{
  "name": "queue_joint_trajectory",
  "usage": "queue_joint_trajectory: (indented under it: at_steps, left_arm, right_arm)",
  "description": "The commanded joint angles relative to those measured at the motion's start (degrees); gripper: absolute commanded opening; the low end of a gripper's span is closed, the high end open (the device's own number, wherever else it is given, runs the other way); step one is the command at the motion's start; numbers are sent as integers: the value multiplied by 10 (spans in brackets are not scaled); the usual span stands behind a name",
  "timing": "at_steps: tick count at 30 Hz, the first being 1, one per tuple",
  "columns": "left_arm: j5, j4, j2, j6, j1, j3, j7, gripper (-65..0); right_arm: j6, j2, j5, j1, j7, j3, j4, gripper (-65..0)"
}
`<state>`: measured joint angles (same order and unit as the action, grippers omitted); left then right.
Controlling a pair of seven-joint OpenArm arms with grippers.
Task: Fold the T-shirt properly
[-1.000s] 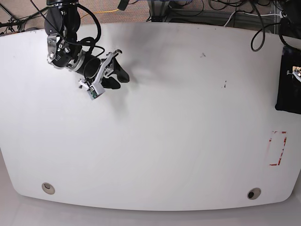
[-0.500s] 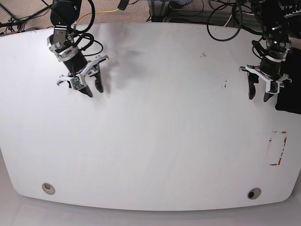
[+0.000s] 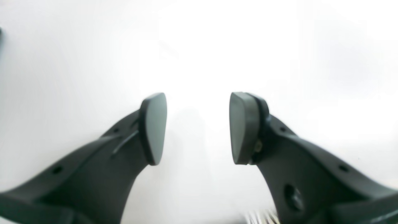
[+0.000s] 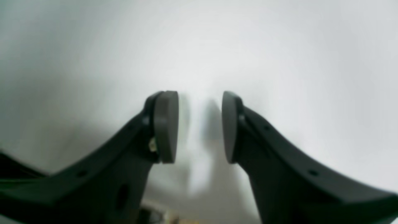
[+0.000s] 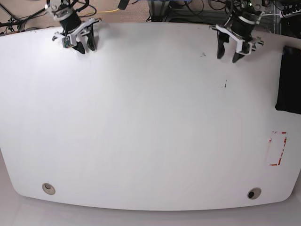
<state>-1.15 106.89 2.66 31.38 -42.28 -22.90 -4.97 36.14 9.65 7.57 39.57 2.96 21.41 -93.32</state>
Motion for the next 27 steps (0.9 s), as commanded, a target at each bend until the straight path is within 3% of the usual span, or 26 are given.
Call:
queue_joint_trajectory:
  at_steps: [1, 6, 10, 14, 20, 24, 27]
  left_arm:
    - [-7, 27, 1, -5, -42, 5, 13, -364]
    - [-7, 30, 12, -5, -153, 6, 13, -364]
    - [-9, -17, 8, -5, -197, 5, 13, -364]
    - [-10, -130, -25, -5, -194, 13, 16, -364]
    - [-11, -363, -58, -4, -77, 39, 17, -364]
    - [-6, -515, -69, -4, 17, 39, 18, -364]
    - [-6, -612, -82, -7, 72, 44, 18, -364]
  right_arm:
    - [5, 5, 47, 37, 20, 3, -26, -428]
    - [5, 4, 86, 153, 21, 2, -39, -428]
    - [5, -7, 99, 211, 21, -15, -24, -428]
    - [5, -26, 95, 234, 35, -33, 22, -428]
    - [0, -27, 42, 165, 45, -93, 189, -428]
    - [-4, -46, 1, 81, 43, -95, 306, -428]
    - [-25, -49, -29, 32, 45, -96, 388, -428]
